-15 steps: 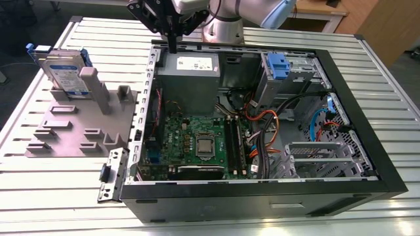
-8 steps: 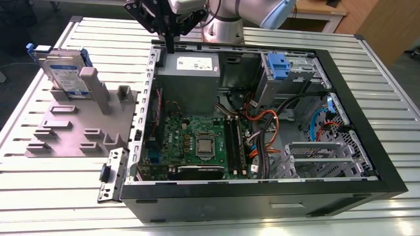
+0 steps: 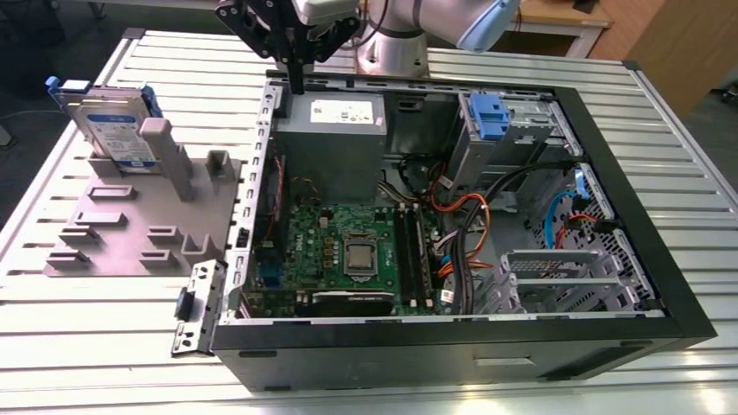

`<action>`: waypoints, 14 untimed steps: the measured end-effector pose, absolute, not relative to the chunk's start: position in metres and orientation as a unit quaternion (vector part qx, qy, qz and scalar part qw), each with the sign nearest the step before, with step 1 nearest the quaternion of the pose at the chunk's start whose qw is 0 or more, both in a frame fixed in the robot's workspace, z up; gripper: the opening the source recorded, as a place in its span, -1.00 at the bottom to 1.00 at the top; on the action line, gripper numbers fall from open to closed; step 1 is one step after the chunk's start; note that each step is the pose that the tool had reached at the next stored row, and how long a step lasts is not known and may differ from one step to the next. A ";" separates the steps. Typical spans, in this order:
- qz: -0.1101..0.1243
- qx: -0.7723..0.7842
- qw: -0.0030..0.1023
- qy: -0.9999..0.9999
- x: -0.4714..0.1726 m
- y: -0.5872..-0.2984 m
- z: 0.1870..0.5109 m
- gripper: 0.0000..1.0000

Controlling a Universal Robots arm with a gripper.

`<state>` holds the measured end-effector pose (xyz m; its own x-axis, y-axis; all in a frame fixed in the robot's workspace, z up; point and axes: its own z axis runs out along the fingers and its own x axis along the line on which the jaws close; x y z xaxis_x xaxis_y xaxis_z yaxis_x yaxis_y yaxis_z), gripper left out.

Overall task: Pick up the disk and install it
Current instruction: 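Reach for the disk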

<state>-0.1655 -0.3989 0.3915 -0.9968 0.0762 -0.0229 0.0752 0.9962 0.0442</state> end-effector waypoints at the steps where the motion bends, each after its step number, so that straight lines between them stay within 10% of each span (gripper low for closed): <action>1: 0.022 0.038 0.012 0.999 -0.166 -0.399 0.391 -0.79; 14: 0.022 0.038 0.012 0.999 -0.169 -0.399 0.391 -0.79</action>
<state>-0.1694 -0.3989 0.3912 -0.9968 0.0762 -0.0228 0.0752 0.9962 0.0442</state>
